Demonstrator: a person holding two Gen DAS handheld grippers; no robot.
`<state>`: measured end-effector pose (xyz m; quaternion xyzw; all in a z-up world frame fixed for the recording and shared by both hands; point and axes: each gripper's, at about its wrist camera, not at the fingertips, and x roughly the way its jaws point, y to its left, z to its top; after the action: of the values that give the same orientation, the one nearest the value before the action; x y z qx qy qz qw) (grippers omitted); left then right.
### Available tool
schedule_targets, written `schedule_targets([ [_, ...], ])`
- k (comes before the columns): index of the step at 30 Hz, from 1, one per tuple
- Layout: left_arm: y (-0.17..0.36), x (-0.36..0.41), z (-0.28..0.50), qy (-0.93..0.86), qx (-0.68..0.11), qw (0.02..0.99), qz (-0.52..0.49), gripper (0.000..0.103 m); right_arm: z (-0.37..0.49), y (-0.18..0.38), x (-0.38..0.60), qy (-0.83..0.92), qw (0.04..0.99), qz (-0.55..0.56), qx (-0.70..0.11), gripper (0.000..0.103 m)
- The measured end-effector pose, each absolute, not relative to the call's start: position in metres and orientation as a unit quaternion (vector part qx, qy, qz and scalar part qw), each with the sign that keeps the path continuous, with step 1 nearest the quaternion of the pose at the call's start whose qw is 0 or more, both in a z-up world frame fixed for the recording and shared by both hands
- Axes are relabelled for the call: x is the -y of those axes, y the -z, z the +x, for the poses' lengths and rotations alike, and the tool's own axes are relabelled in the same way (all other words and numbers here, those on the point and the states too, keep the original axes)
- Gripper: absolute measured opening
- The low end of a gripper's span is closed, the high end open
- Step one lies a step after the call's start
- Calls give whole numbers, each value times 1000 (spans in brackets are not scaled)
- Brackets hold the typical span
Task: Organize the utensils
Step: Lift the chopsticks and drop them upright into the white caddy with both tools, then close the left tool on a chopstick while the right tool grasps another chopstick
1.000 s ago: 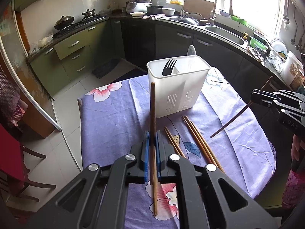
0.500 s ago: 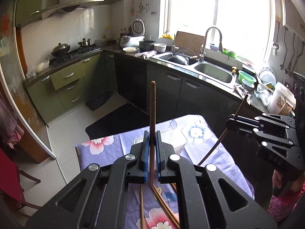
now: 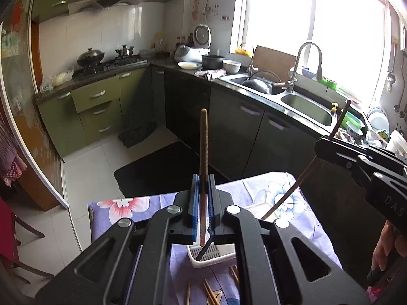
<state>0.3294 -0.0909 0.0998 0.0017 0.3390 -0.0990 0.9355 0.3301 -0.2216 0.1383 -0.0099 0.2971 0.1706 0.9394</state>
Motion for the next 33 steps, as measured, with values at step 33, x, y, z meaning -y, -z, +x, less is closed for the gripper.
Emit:
schedule_targets([
  [33,65,74,225,77,-546,833,45,35,217,82,255,-178,862,-30,-474,29],
])
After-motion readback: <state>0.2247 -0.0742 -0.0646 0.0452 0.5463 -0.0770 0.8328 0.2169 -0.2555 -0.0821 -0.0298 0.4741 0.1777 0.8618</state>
